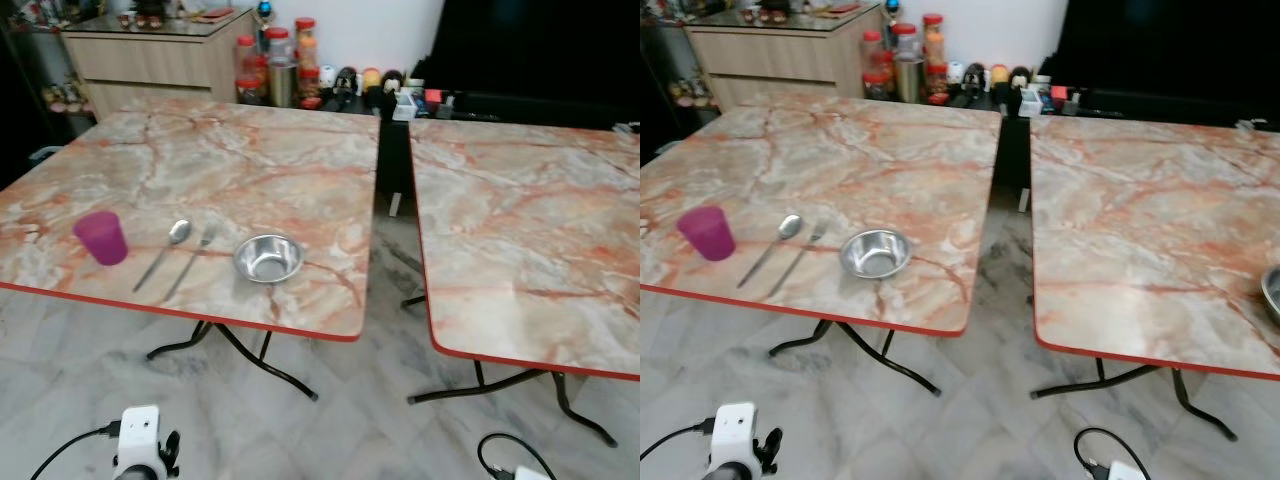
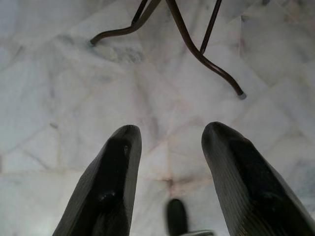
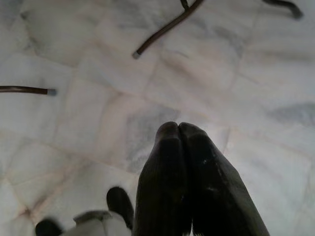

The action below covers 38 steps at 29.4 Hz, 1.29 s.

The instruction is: Setting the table

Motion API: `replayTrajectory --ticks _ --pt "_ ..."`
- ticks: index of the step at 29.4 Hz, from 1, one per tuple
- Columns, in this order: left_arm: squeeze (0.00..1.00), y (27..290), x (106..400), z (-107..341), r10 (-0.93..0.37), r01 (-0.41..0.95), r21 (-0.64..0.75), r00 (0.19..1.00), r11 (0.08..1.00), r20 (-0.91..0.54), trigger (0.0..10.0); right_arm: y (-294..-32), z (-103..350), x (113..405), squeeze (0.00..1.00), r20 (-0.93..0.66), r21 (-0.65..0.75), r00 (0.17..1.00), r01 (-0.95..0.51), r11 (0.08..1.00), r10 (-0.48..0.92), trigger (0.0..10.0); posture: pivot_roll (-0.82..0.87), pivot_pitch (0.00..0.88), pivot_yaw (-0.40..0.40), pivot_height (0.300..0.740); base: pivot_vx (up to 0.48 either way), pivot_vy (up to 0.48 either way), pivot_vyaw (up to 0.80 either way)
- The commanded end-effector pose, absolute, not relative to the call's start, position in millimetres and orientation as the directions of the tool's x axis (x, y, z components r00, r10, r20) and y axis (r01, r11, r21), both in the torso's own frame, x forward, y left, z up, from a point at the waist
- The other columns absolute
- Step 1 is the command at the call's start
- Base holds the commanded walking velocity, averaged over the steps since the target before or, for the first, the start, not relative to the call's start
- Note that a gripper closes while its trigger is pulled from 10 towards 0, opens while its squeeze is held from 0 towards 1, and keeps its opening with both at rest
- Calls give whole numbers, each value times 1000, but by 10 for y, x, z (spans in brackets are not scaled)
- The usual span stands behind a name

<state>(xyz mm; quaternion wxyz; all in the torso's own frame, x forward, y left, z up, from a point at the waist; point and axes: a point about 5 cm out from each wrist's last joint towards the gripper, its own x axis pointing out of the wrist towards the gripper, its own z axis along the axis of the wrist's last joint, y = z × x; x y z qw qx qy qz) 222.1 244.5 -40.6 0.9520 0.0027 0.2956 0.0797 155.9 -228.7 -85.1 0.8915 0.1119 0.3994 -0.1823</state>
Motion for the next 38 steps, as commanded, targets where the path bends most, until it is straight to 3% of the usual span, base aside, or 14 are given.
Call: replayTrajectory --ticks 1,23,38 --pt "0 2503 2144 -441 176 -167 68 796 984 -580 10000 -2299 -839 1585 0 -751 51 617 410 911 -235 10000 -26 67 -53 740 0 -289 0" --pt "0 2494 2147 -448 192 -224 18 792 975 -580 10000 -2476 -798 1601 0 -761 26 600 408 913 -246 10000 -25 77 -67 740 0 -13 0" --pt "0 2551 2152 -427 194 -210 40 790 977 -581 10000 -2430 -811 1599 0 -760 43 601 425 904 -247 10000 -19 67 -48 740 0 471 -160"
